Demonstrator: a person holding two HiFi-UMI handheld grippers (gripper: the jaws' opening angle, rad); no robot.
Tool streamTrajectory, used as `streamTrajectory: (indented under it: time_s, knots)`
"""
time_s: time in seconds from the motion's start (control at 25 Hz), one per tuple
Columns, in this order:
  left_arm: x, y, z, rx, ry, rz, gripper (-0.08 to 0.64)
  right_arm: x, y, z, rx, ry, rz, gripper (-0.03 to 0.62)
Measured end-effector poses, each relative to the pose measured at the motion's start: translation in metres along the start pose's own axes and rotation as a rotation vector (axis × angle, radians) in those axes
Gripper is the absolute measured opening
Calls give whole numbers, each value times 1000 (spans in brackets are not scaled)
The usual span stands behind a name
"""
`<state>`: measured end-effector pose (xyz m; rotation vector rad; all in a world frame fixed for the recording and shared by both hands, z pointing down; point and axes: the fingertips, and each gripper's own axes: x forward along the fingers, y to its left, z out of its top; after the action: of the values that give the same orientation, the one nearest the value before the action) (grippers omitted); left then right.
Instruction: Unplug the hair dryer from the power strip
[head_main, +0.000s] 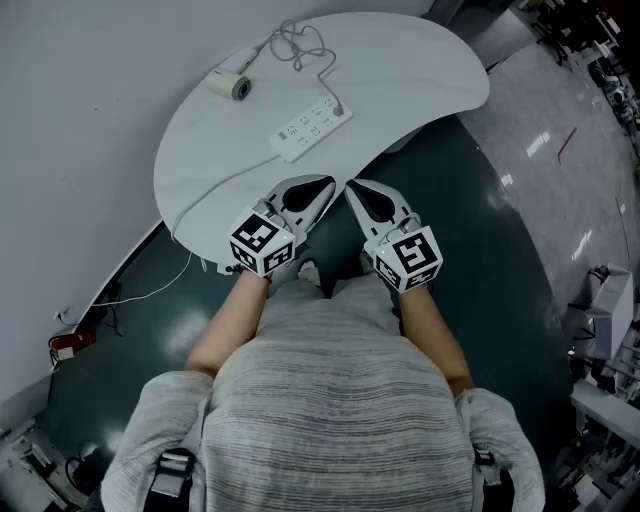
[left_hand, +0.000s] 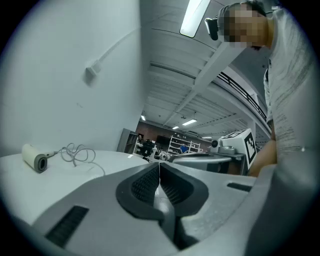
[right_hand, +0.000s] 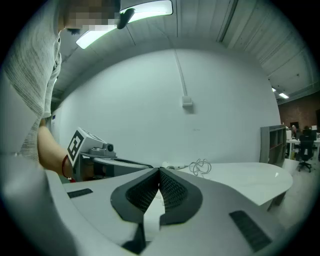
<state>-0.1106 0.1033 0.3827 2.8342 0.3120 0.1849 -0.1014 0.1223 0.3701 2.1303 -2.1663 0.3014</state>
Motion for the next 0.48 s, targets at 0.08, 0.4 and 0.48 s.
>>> streamTrajectory:
  time_s: [0.08,0.4,0.48]
  knots:
    - [-4,3,1,3,0,0,8,4,3,0,6,-3,1,25]
    - [-13,9,-1,-3,1,-3,8,13,8,-1,13,5,10,25]
    - [-15,10,0,-5,-1,0,8,16,10,1,12,7,20,25]
